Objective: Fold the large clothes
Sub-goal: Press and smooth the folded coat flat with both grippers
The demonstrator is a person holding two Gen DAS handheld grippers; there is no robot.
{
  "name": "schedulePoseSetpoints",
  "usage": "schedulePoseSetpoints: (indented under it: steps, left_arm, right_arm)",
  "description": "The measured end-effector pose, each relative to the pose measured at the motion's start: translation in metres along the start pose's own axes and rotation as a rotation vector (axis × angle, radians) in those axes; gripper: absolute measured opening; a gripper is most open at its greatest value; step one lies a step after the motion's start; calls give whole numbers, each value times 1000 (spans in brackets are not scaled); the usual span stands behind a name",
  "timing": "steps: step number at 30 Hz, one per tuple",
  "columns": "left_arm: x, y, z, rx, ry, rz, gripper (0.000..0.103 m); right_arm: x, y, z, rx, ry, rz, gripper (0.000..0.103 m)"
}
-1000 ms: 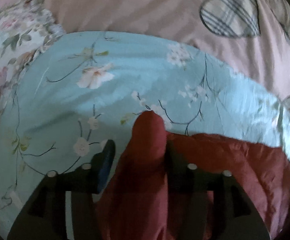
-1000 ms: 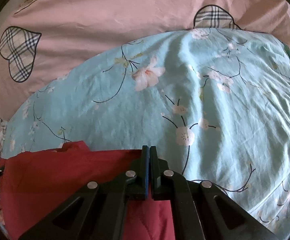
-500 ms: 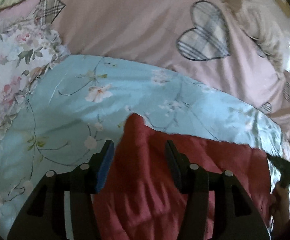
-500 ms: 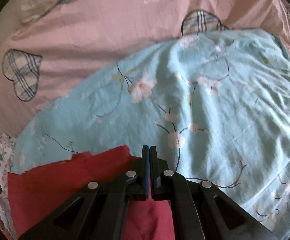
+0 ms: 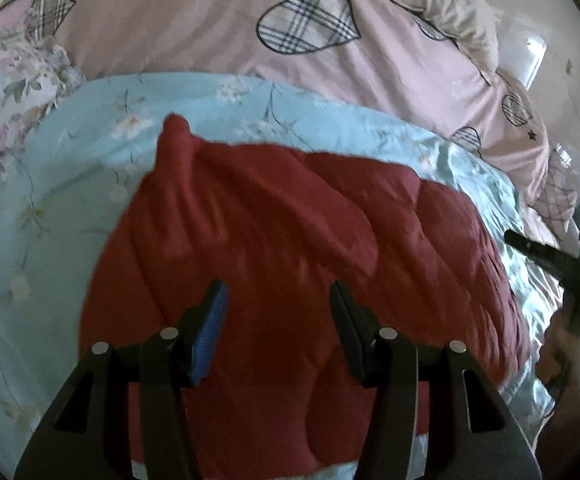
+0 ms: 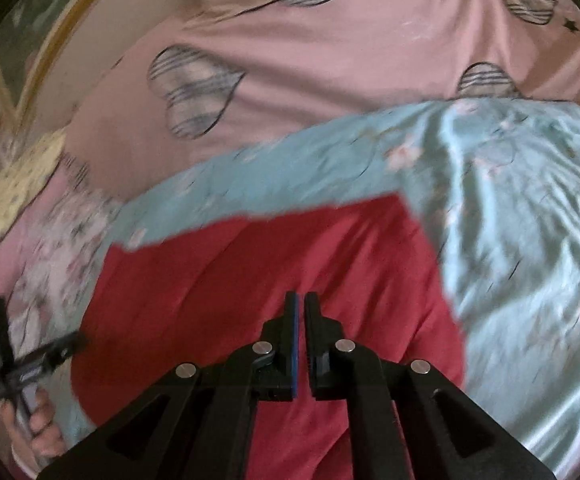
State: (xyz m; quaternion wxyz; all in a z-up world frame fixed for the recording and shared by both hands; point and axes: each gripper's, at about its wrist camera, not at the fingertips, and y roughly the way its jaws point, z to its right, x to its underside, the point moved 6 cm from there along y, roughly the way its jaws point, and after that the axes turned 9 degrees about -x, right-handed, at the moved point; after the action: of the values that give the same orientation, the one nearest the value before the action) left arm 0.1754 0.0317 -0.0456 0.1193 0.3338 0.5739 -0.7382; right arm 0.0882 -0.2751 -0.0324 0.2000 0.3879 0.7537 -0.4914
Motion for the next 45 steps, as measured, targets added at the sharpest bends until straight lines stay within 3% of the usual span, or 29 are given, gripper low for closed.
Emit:
schedulePoseSetpoints:
  steps: [3,7,10,16,24,31,38,45]
  left_arm:
    - [14,-3,4,10,-6,-13,55]
    - [26,-9,12,-12,22,-4,60]
    - [31,-7,19,-42,58,-8,64]
    - [36,13,23,-120,110,-42,70]
    - [29,47,17,-136,88,-79,83]
    - [23,64,16,-166,91,-79,91]
    - [22,66,16,-180,88,-76,92]
    - [26,26,14,-195,41,-38,91]
  right_arm:
    - [25,1,-17,-29,-3,-34,10]
    - [46,0,-32,-50,-12,-56,51]
    - [54,-1,-42,-26,-53,-58,51]
    - [64,15,-34,119,-140,-97,49]
    - [52,35,0,185,-89,-95,47]
    - [47,42,20,111,3,-65,46]
    - [52,39,19,103,-2,-32,46]
    - [54,35,21,84,4,-22,46]
